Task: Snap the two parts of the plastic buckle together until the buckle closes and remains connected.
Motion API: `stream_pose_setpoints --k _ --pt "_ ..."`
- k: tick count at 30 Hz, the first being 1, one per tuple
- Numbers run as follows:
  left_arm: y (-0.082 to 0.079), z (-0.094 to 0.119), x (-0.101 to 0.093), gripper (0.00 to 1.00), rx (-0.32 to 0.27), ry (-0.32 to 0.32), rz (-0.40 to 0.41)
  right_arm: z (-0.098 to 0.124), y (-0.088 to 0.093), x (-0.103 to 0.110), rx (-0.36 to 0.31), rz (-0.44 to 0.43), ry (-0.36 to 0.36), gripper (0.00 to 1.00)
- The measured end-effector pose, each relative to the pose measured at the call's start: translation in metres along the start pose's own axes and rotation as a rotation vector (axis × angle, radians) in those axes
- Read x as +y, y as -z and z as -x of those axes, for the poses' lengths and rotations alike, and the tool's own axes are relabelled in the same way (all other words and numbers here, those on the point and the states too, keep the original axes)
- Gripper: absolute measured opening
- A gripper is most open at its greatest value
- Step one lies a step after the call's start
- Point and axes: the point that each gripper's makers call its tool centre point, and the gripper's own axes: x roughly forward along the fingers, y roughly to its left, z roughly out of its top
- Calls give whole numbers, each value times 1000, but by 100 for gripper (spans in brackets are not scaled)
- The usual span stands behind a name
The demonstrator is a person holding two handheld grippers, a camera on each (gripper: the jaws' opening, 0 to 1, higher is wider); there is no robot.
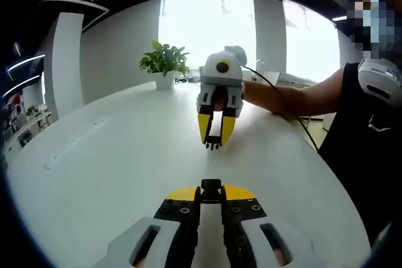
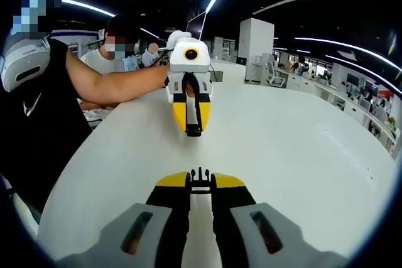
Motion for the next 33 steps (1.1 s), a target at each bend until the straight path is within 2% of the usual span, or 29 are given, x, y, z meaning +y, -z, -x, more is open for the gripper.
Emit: stream_pose_setpoints --k 23,28,33 --pt "4 -2 -2 11 -4 10 -18 -5 5 8 3 1 -4 11" --pt "6 -4 -5 11 -6 15 -19 -6 4 9 -2 3 -8 11" --pt "9 -8 -13 11 -28 35 -18 -10 11 14 8 -2 -16 11"
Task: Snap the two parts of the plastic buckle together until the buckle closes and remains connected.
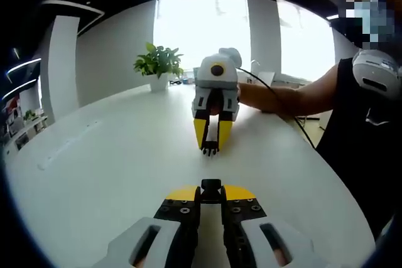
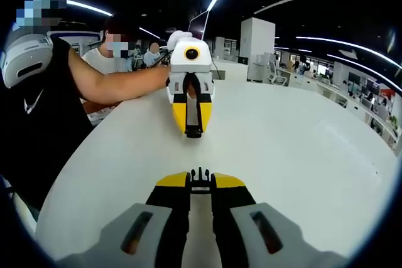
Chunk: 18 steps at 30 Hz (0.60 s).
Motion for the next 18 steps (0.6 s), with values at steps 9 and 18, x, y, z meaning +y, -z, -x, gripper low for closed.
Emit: stream_pose_setpoints --k 9,18 --pt "5 -3 -2 11 11 14 -12 3 2 0 -13 1 1 11" --pt "3 -4 -2 11 -18 26 -14 1 2 3 -15 5 -3 11"
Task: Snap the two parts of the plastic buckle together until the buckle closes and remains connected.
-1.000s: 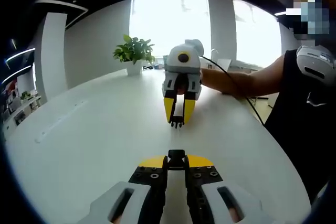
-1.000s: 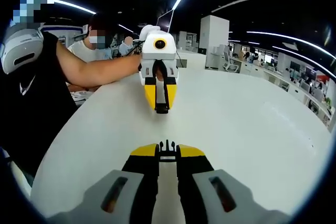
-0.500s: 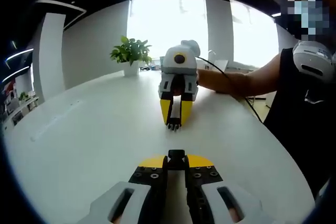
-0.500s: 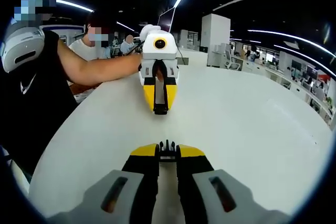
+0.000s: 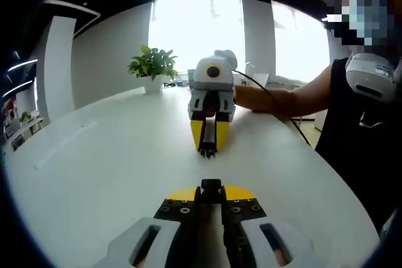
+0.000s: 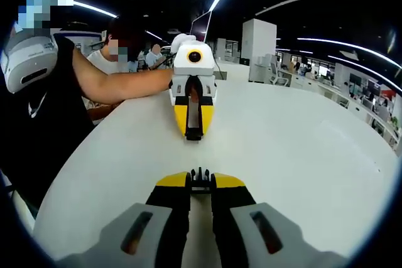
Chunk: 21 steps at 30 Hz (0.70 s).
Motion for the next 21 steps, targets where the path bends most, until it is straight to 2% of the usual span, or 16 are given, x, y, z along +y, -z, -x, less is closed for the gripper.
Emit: stream_pose_setpoints --k 5,21 --pt "-5 3 -1 11 -30 4 4 1 -2 0 -12 -4 1 11" --pt "-3 0 -1 11 -2 -17 -14 4 -3 1 -11 4 8 11"
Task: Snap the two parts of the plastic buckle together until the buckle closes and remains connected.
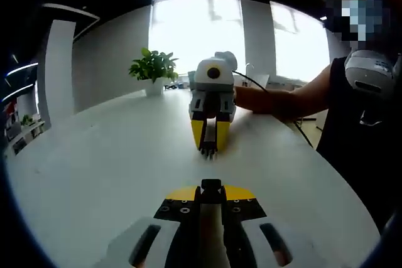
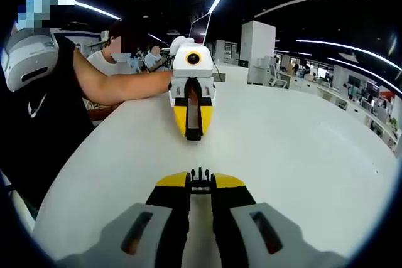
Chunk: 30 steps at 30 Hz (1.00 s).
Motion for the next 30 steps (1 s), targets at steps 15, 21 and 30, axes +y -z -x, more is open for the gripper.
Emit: stream_pose_setpoints --k 15,21,30 --pt "3 -1 2 11 -3 8 4 -4 5 -1 4 -9 -5 11" --pt "3 -2 1 11 -3 8 2 -4 5 -2 0 -13 -4 11" --pt "2 -3 2 11 -7 4 0 -3 3 -1 -10 -10 -2 11"
